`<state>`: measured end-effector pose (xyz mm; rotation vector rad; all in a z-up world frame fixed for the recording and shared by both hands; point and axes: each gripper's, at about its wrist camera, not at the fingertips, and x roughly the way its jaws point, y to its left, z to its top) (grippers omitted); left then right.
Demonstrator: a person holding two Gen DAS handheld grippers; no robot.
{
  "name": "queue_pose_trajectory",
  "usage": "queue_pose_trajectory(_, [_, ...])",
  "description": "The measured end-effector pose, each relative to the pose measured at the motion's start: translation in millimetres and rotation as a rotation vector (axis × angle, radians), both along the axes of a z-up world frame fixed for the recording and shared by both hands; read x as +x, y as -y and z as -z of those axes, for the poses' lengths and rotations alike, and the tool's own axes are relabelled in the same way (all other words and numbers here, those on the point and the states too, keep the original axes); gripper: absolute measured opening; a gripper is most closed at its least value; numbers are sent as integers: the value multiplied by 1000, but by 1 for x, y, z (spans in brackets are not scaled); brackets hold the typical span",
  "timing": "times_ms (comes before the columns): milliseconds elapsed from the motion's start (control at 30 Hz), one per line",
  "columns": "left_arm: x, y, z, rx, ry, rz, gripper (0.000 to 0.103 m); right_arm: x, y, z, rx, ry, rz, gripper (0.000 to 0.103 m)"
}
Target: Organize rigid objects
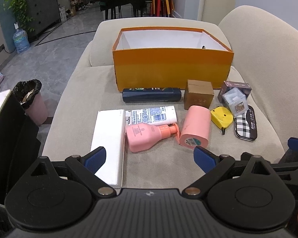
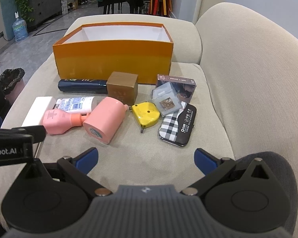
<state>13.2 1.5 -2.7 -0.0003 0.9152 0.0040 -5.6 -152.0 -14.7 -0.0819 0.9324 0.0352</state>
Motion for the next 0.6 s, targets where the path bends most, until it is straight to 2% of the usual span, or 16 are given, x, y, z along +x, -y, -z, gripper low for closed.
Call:
queue_pose_trajectory(333, [9,-11,13,6,-25,-10,103,18,16,3,27,-6,19,101])
queue_pose_trajectory(600, [22,-22,27,19,-44,-30,103,42,39,17,133,-68,4,101])
